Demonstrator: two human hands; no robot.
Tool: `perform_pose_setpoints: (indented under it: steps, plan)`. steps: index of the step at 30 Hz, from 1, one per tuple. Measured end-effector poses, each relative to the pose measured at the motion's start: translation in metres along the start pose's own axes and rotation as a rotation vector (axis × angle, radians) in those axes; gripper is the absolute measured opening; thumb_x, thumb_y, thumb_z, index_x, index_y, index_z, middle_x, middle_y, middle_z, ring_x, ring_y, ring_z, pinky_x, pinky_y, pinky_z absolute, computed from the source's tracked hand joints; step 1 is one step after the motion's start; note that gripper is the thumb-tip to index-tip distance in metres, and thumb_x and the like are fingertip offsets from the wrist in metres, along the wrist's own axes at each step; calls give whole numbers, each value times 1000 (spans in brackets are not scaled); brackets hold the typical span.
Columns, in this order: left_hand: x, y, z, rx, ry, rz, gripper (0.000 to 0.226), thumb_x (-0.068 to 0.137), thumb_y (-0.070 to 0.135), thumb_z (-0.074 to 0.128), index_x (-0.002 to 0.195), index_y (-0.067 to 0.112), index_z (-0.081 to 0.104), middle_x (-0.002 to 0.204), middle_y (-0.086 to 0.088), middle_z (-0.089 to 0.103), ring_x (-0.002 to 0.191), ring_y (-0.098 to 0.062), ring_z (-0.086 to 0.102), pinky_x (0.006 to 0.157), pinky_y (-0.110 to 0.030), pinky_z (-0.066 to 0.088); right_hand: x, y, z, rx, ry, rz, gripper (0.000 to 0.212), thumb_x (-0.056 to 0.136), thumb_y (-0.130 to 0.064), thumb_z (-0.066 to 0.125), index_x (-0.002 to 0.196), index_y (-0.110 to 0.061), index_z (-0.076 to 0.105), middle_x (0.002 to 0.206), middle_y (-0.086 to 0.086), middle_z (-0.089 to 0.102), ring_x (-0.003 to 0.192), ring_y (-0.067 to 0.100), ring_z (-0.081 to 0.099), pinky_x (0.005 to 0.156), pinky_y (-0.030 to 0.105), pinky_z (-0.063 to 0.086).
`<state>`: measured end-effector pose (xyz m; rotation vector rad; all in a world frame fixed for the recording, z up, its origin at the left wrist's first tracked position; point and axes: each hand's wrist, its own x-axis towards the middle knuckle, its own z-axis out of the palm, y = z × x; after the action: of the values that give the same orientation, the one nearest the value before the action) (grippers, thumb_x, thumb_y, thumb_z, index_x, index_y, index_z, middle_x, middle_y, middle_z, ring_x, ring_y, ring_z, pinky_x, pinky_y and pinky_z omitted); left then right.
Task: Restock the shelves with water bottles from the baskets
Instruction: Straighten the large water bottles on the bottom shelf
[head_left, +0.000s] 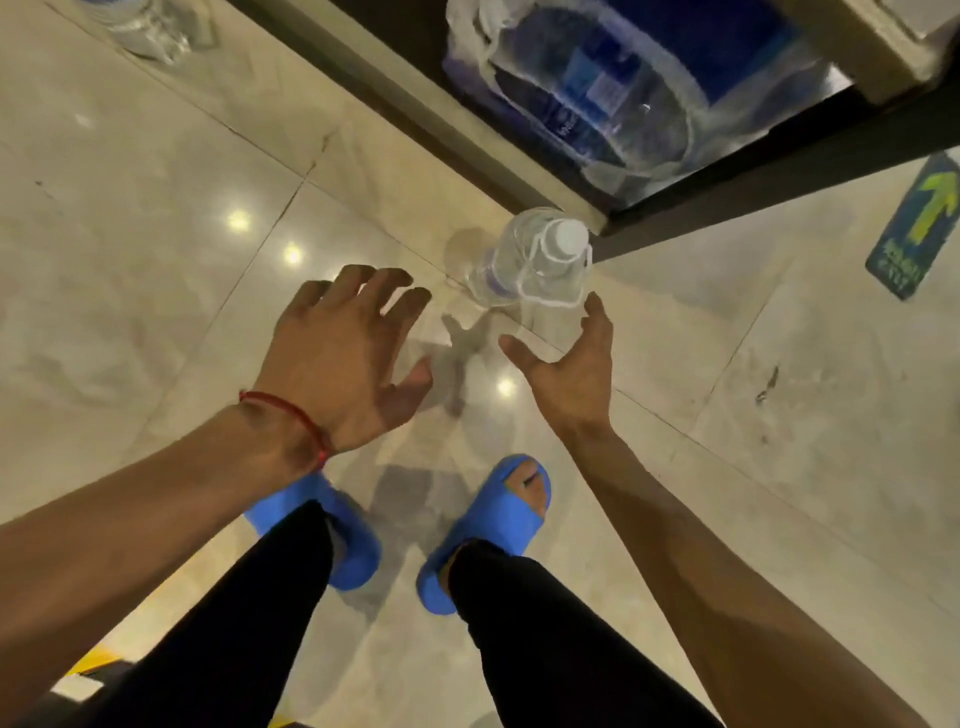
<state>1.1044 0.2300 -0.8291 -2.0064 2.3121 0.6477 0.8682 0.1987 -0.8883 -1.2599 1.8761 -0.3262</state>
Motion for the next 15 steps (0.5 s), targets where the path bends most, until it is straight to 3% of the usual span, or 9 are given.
perform_pose_setpoints:
  steps: [3, 5, 8, 12, 15]
  plan:
    - [11, -6, 26, -33, 12, -3, 63, 88, 54, 47, 134, 13, 62, 134, -10, 62, 119, -36, 57, 87, -48, 49, 33, 12, 24, 226, 83, -144, 91, 74, -37, 95, 148, -27, 43, 145, -6, 55, 136, 9, 53, 113, 35, 47]
    - [13, -10, 39, -50, 12, -13, 61, 87, 52, 50, 134, 14, 62, 134, -9, 62, 118, -35, 58, 87, -47, 49, 48, 10, 32, 309, 125, -208, 88, 72, -35, 95, 143, -34, 44, 140, -11, 58, 131, 6, 57, 109, 26, 48]
    - [11, -16, 51, -68, -6, -34, 61, 86, 51, 54, 135, 15, 61, 134, -8, 62, 117, -33, 58, 87, -47, 50, 56, 5, 40, 377, 160, -239, 97, 72, -40, 93, 151, -21, 40, 146, -4, 57, 136, 14, 55, 116, 40, 47]
    - [7, -19, 54, -64, -16, -51, 62, 85, 51, 54, 135, 15, 61, 132, -6, 62, 115, -32, 60, 85, -46, 52, 55, -7, 39, 388, 193, -242, 77, 69, -52, 87, 133, -48, 44, 132, -29, 57, 127, 3, 58, 111, 33, 49]
    - [8, -17, 54, -44, -26, -41, 62, 85, 51, 54, 135, 15, 61, 132, -5, 62, 114, -32, 61, 84, -45, 52, 52, -4, 35, 379, 212, -218, 77, 69, -55, 87, 133, -49, 44, 131, -34, 56, 127, 1, 58, 113, 37, 50]
